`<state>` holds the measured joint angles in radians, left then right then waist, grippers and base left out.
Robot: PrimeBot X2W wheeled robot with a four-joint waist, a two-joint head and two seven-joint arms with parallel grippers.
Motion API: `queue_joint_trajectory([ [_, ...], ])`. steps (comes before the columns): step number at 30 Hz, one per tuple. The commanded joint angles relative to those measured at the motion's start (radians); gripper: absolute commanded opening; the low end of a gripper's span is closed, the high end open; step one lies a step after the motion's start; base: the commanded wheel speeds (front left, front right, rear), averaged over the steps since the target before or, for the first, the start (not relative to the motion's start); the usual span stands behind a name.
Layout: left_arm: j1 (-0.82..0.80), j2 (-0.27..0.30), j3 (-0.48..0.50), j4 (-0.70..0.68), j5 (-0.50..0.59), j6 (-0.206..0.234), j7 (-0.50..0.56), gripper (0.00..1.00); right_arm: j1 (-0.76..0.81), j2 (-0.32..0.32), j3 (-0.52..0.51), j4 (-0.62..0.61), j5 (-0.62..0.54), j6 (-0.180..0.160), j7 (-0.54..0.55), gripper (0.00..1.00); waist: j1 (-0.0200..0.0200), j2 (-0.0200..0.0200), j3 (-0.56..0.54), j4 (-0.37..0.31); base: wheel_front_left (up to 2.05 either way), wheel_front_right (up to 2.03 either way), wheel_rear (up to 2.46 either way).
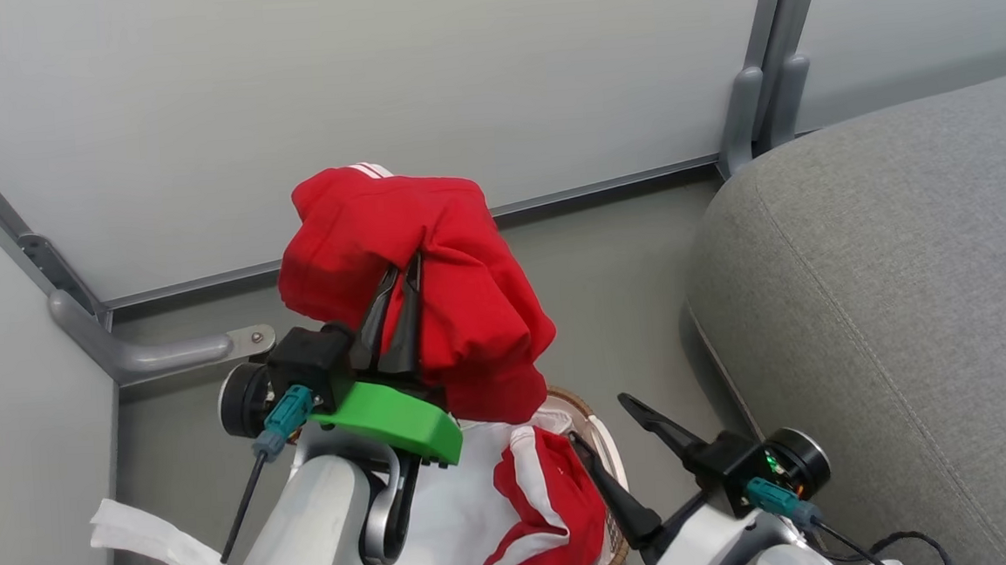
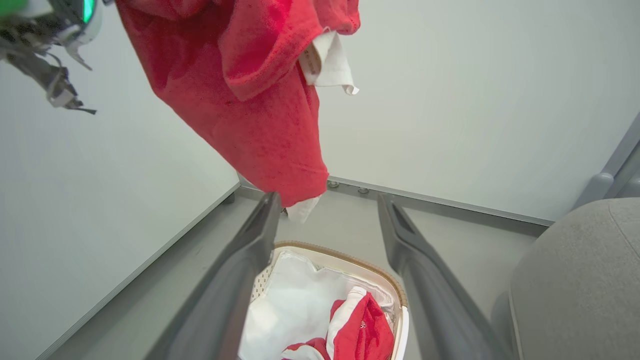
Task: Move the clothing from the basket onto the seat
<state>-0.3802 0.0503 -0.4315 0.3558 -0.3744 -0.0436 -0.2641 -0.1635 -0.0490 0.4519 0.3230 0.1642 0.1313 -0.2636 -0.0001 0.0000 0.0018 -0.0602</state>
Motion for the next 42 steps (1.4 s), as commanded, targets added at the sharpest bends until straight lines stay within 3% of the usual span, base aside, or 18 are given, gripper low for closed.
queue_joint_trajectory([
  [1, -0.014, 0.002, -0.011, -0.009, -0.018, 0.003, -0.001, 0.0, -0.028, -0.005, 0.025, 0.008, -0.005, -0.001, -0.002, 1.0, 0.0001, 0.0, 0.002, 0.007, 0.0, 0.0, 0.0],
  [11, -0.04, 0.002, -0.115, -0.014, -0.052, 0.005, -0.001, 0.0, -0.221, -0.005, 0.185, 0.176, 0.006, -0.001, -0.001, 1.0, 0.0001, 0.0, 0.017, 0.064, 0.0, 0.0, 0.0],
  [23, -0.082, 0.002, -0.246, -0.025, -0.109, 0.017, -0.001, 0.0, -0.346, -0.005, 0.247, 0.291, 0.016, -0.001, -0.001, 1.0, 0.0001, 0.0, 0.017, 0.138, 0.0, 0.0, 0.0],
  [24, -0.087, 0.002, -0.256, -0.028, -0.116, 0.02, -0.001, 0.0, -0.349, -0.005, 0.244, 0.298, 0.022, -0.001, -0.001, 0.5, 0.0001, 0.0, 0.016, 0.144, 0.0, 0.0, 0.0],
  [25, -0.089, 0.002, -0.264, -0.029, -0.122, 0.021, -0.001, 0.0, -0.35, -0.005, 0.248, 0.304, 0.029, -0.001, -0.001, 0.18, 0.0001, 0.0, 0.015, 0.147, 0.0, 0.0, 0.0],
  [26, -0.09, 0.002, -0.272, -0.031, -0.128, 0.024, -0.001, 0.0, -0.354, -0.004, 0.254, 0.314, 0.039, -0.001, -0.001, 0.0, 0.0001, 0.0, 0.014, 0.152, 0.0, 0.0, 0.0],
  [41, -0.088, 0.002, -0.281, -0.012, -0.137, 0.047, -0.001, 0.0, -0.349, -0.005, 0.27, 0.334, 0.105, -0.001, -0.001, 0.0, 0.0001, 0.0, 0.009, 0.141, 0.0, 0.0, 0.0],
  [42, -0.088, 0.002, -0.284, 0.001, -0.135, 0.052, -0.001, 0.39, -0.35, -0.005, 0.264, 0.329, 0.102, -0.001, -0.001, 0.0, 0.0001, 0.0, 0.01, 0.136, 0.0, 0.0, 0.0],
])
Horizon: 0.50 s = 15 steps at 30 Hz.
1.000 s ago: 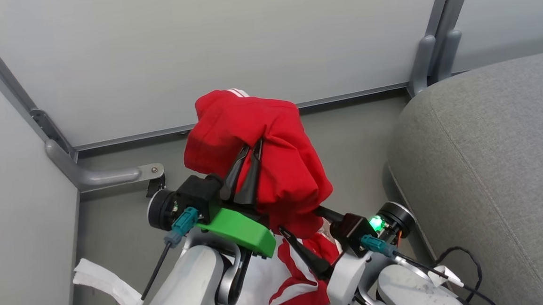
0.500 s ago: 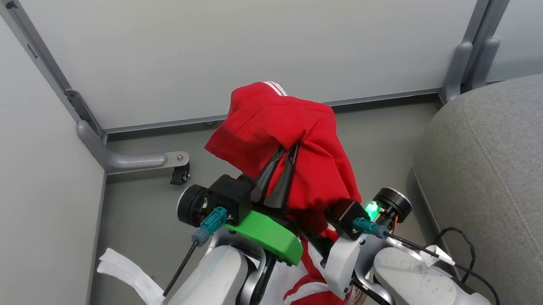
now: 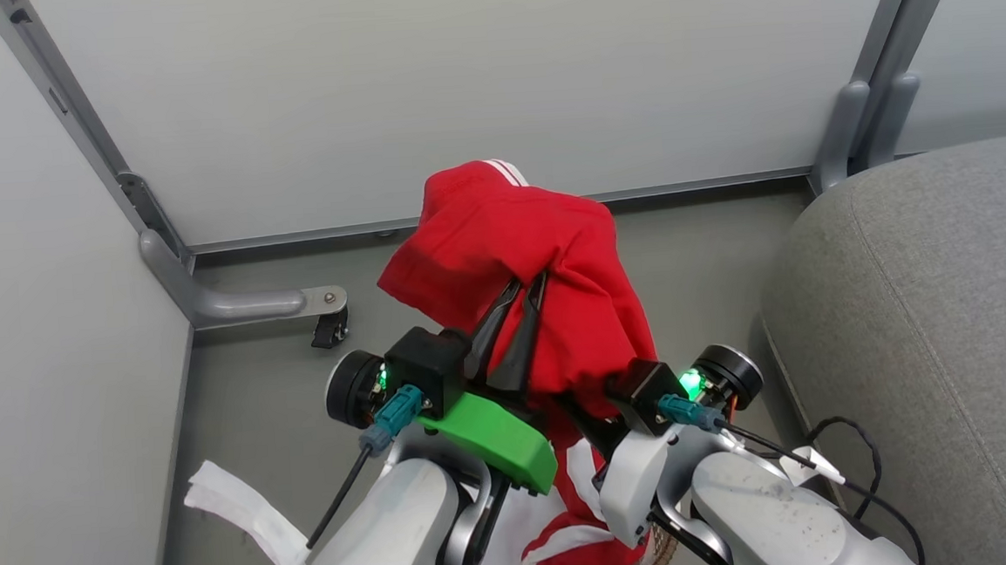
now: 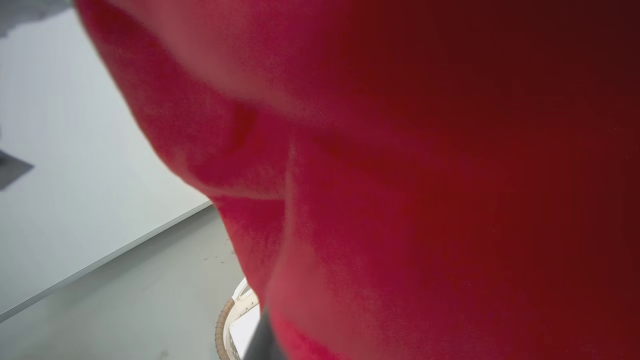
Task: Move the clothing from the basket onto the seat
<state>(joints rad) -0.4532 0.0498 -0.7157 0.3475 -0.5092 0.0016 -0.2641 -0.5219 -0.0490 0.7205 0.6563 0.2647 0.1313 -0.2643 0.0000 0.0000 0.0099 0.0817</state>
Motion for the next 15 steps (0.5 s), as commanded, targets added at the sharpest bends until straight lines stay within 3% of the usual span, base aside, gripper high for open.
queue_joint_trajectory([
  [1, -0.017, 0.003, -0.005, 0.018, 0.004, 0.009, 0.0, 0.97, 0.008, -0.005, -0.006, -0.008, -0.002, -0.001, 0.0, 0.0, 0.0, 0.0, 0.003, -0.011, 0.0, 0.0, 0.0],
  [7, -0.018, 0.002, 0.014, 0.044, 0.035, 0.017, 0.0, 1.0, 0.03, -0.005, -0.026, -0.054, -0.027, -0.001, 0.0, 0.0, 0.0, 0.0, 0.01, -0.065, 0.0, 0.0, 0.0],
  [15, 0.017, 0.003, 0.098, 0.098, 0.106, -0.001, 0.0, 1.0, 0.093, -0.004, -0.059, -0.14, -0.052, -0.001, -0.001, 0.0, 0.0, 0.0, 0.018, -0.233, 0.0, 0.0, 0.0],
])
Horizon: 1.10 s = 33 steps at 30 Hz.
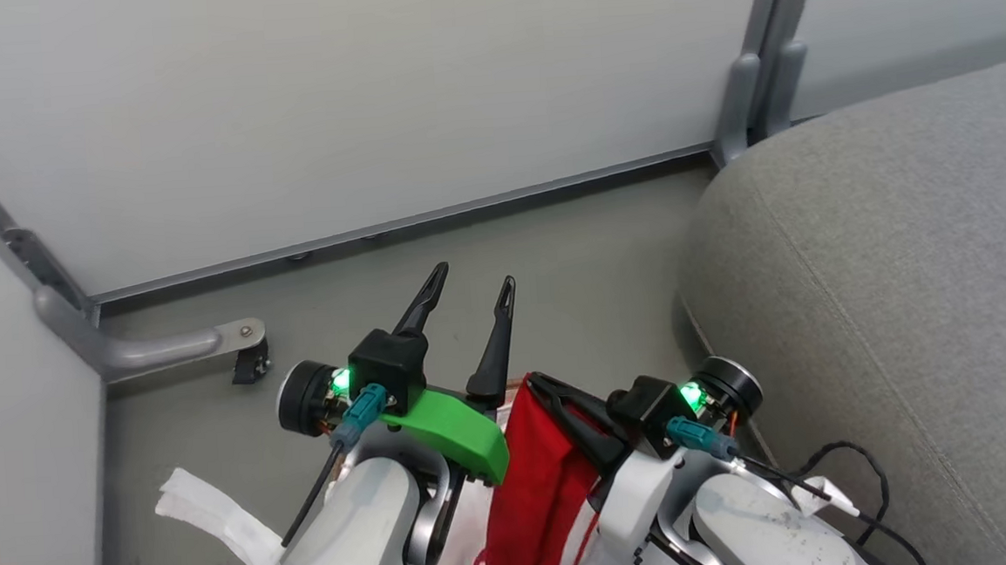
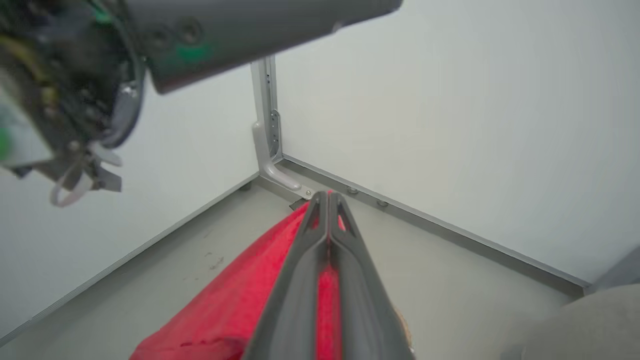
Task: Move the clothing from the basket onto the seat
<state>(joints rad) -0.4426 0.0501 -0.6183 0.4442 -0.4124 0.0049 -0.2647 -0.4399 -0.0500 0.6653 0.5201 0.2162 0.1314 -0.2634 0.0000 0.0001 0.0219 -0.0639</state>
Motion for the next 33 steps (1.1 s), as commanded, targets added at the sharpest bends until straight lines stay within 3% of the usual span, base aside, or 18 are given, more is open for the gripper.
queue_joint_trajectory([
  [1, 0.012, 0.002, 0.016, 0.006, 0.019, -0.007, 0.001, 1.0, 0.02, -0.003, -0.008, -0.018, -0.008, -0.001, -0.002, 0.0, 0.0, -0.0001, 0.006, -0.116, 0.0, 0.0, 0.0],
  [16, 0.082, 0.003, 0.111, 0.002, 0.084, -0.04, 0.001, 1.0, 0.12, -0.002, -0.084, -0.182, -0.033, -0.001, -0.002, 0.0, 0.0, -0.0001, 0.017, -0.436, 0.0, 0.0, 0.0],
  [27, 0.023, 0.004, 0.079, 0.015, 0.103, -0.072, 0.001, 1.0, 0.162, -0.002, -0.266, -0.313, -0.089, -0.001, -0.002, 0.0, 0.0, -0.0001, 0.076, -0.473, 0.0, 0.0, 0.0],
  [33, 0.02, 0.004, 0.073, -0.002, 0.109, -0.078, 0.001, 1.0, 0.077, -0.019, -0.352, -0.381, -0.135, -0.001, -0.002, 0.0, 0.0, -0.0001, 0.099, -0.484, 0.0, 0.0, 0.0],
])
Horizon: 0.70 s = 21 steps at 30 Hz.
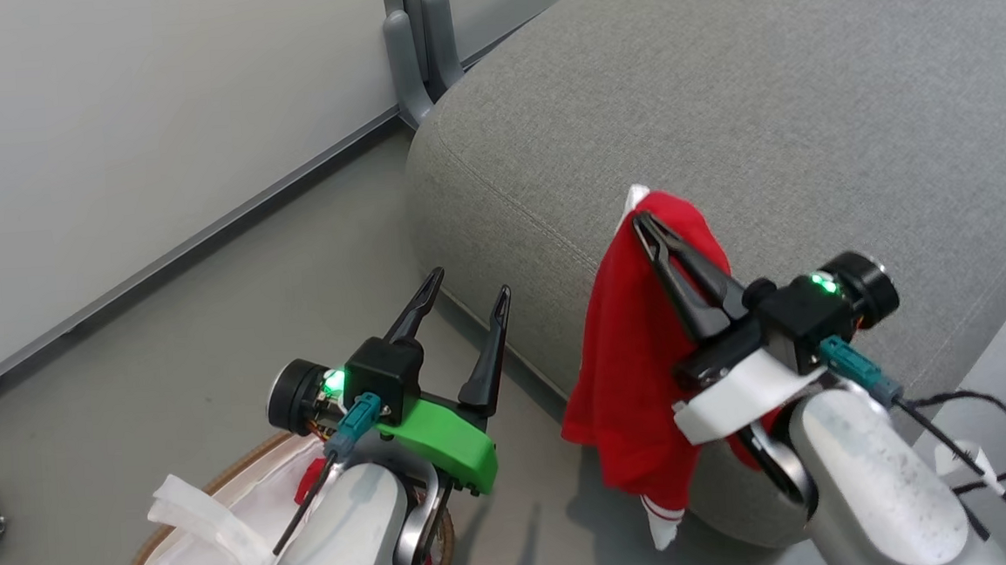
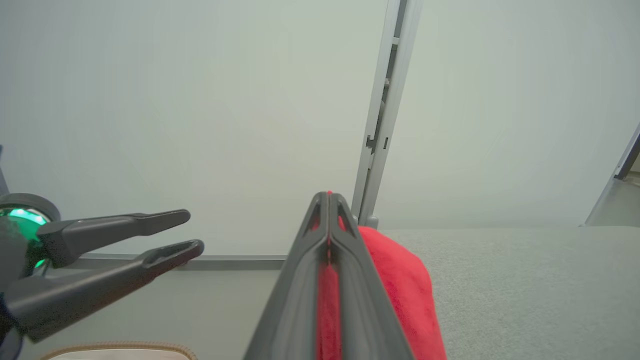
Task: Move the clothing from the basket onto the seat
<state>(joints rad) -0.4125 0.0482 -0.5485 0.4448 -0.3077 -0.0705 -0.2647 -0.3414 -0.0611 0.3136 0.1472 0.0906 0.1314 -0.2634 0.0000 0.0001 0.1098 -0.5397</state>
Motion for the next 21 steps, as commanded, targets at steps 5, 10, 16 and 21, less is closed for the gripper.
queue_joint_trajectory([
  [5, 0.002, 0.006, 0.013, -0.013, 0.025, -0.01, 0.001, 1.0, -0.192, -0.098, -0.028, -0.016, -0.05, -0.001, -0.002, 0.0, 0.0, -0.0001, 0.042, -0.008, 0.0, 0.0, 0.0],
  [10, 0.022, 0.006, 0.04, -0.014, 0.057, -0.019, 0.001, 1.0, -0.424, -0.201, -0.021, 0.029, -0.076, -0.001, -0.002, 0.0, 0.0, -0.0001, 0.083, -0.004, 0.0, 0.0, 0.0],
  [16, 0.014, 0.021, 0.077, -0.031, 0.101, -0.03, 0.001, 1.0, -0.726, -0.287, 0.007, 0.156, -0.119, -0.002, -0.001, 0.0, 0.0, -0.0001, 0.159, 0.019, 0.0, 0.0, 0.0],
  [21, -0.019, 0.031, 0.08, -0.044, 0.12, -0.044, 0.001, 1.0, -0.905, -0.341, -0.008, 0.27, -0.186, -0.001, -0.001, 0.0, 0.0, -0.0001, 0.238, 0.066, 0.0, 0.0, 0.0],
])
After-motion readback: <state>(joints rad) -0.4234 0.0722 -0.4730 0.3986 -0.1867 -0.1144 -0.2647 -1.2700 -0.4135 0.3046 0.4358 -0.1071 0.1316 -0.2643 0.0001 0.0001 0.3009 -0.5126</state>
